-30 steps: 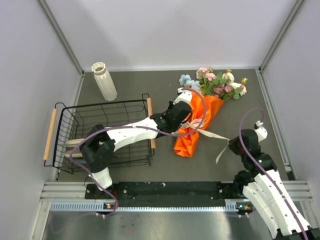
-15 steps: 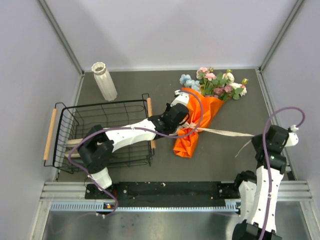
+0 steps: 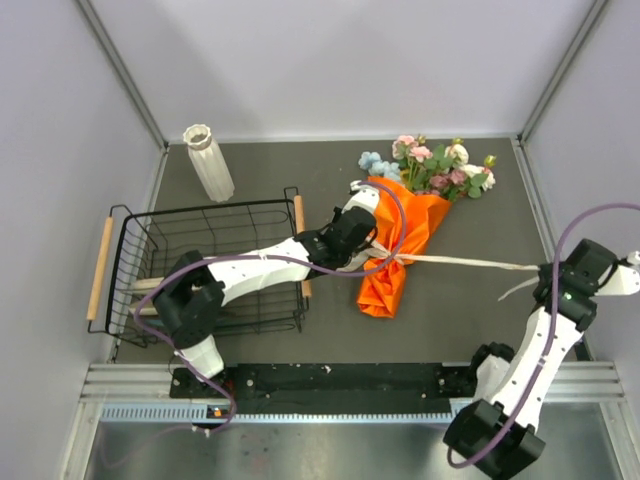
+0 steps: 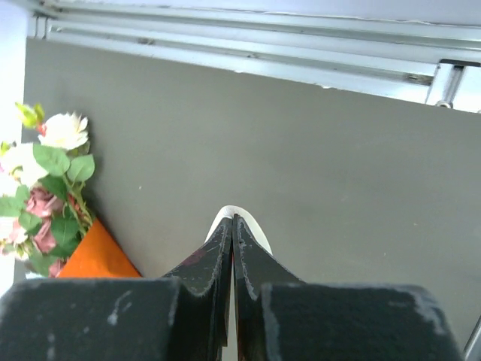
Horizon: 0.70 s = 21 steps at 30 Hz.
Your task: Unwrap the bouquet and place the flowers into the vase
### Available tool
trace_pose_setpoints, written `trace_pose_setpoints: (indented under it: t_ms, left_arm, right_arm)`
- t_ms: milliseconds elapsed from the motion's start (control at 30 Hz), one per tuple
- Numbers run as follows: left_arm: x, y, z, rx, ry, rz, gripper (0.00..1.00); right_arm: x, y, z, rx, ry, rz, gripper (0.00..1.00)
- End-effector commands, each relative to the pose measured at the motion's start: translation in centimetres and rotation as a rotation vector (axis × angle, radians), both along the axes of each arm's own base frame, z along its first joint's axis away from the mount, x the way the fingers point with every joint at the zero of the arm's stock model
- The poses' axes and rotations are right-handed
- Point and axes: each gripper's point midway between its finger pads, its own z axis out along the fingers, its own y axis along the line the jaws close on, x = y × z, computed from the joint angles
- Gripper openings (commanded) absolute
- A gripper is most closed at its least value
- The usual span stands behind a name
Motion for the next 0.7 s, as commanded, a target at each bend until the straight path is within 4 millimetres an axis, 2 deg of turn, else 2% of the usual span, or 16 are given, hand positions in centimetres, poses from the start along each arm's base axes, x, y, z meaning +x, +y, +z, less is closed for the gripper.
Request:
trace_pose_setpoints:
  t_ms: [0,133,200,300,367,500,533,600,667]
  left_arm:
    - [-0.1,0.2,2.2,-0.066,-0.017,-0.001,0.00]
    - [-0.3,-0.2,2.4,-0.085,-0.010,-0.021,0.00]
    - [-0.5,-0.2,2.7,-0.097,-0.008,-0.025,0.00]
    - [-0.7,-0.1,3.4,-0.108,-0.014,-0.029,0.00]
    - [-0.6,0.4,4.8,-0.099,-0.042,-0.024,0.00]
    - [0.3,3.4,8.9,-0.058,-0.134,0.049,0.00]
    - [0.7,4.7,9.9,-0.059,-0.146,0.073,0.00]
    - [1.1,6.3,10.7,-0.058,-0.153,0.105,0.00]
    - [1.4,8.7,11.6,-0.078,-0.164,0.162,0.00]
  right_arm:
    - [0.2,-2.6,1.8,-0.006,-0.083,-0.089,0.00]
    - [-0.4,-4.1,3.4,-0.104,-0.057,-0.118,0.00]
    - [-0.2,-4.5,3.5,-0.107,-0.040,-0.117,0.00]
    - [0.8,-4.6,4.2,-0.111,-0.067,-0.086,0.00]
    - [0.8,-4.8,4.1,-0.118,-0.055,-0.085,0.00]
    - [1.1,-5.0,3.0,-0.098,-0.035,-0.080,0.00]
    - [1.2,-5.0,2.9,-0.097,-0.035,-0.081,0.00]
    - [0.9,-5.4,3.0,-0.111,-0.027,-0.097,0.00]
    - [0.8,-5.5,3.1,-0.121,-0.027,-0.104,0.00]
